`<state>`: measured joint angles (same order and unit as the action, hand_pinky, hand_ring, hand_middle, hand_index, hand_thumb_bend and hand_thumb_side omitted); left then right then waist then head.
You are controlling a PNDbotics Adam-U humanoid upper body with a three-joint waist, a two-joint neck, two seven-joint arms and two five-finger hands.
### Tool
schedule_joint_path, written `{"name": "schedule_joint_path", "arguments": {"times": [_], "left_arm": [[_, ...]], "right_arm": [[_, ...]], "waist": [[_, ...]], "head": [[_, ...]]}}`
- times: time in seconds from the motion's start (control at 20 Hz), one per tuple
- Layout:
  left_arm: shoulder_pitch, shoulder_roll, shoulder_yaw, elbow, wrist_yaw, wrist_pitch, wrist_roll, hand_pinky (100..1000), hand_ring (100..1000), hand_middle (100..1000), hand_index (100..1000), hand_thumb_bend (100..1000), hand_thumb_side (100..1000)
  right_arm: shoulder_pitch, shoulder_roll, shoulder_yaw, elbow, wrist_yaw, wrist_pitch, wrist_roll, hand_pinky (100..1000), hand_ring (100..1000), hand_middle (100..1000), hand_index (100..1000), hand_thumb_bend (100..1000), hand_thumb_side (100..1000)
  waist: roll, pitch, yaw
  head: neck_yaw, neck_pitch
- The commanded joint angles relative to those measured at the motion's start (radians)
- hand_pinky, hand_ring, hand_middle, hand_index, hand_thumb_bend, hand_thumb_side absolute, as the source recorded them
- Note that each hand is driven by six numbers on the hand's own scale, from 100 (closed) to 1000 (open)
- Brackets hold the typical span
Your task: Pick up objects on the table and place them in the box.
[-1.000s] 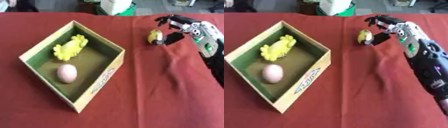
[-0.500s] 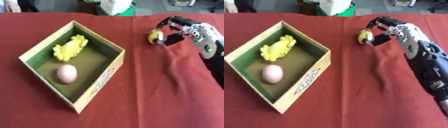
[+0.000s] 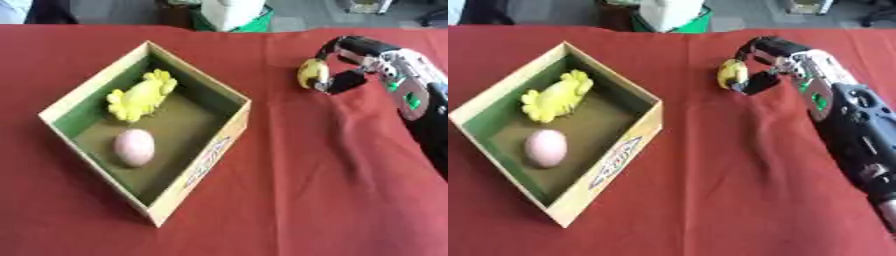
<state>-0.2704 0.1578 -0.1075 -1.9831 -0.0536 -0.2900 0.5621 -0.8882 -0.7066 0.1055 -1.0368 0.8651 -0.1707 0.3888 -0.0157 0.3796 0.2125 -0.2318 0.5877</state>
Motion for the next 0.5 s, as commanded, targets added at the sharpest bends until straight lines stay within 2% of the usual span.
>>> {"name": "schedule_joint_path", "arguments": {"times": [0.05, 0.2, 0.5], "left_arm": [[-0.009, 0.006, 0.002, -0.017, -0.004, 0.000, -0.004, 710, 607, 666, 753, 100, 909], [-0.009, 0.005, 0.001, -0.017, -0.004, 0.001, -0.005, 711, 607, 666, 753, 100, 909], [-0.007, 0.005, 0.002, -0.017, -0.003, 0.003, -0.004, 711, 608, 667, 753, 100, 908]], "right_arm": [[-0.011, -0.025, 0.000, -0.014, 0.004, -0.010, -0.008, 704, 891, 635, 719, 101, 375], [-0.009, -0.027, 0.008, -0.030, -0.011, -0.015, -0.014, 695, 872, 614, 698, 100, 291], [-0.007, -0.028, 0.018, -0.079, -0.092, -0.002, -0.026, 674, 826, 557, 652, 100, 189]], "waist": [[-0.001, -0.019, -0.002], [-0.001, -0.021, -0.002], [0.000, -0.029, -0.005]], "head": [[0.001, -0.005], [0.002, -0.005], [0.003, 0.001]]}}
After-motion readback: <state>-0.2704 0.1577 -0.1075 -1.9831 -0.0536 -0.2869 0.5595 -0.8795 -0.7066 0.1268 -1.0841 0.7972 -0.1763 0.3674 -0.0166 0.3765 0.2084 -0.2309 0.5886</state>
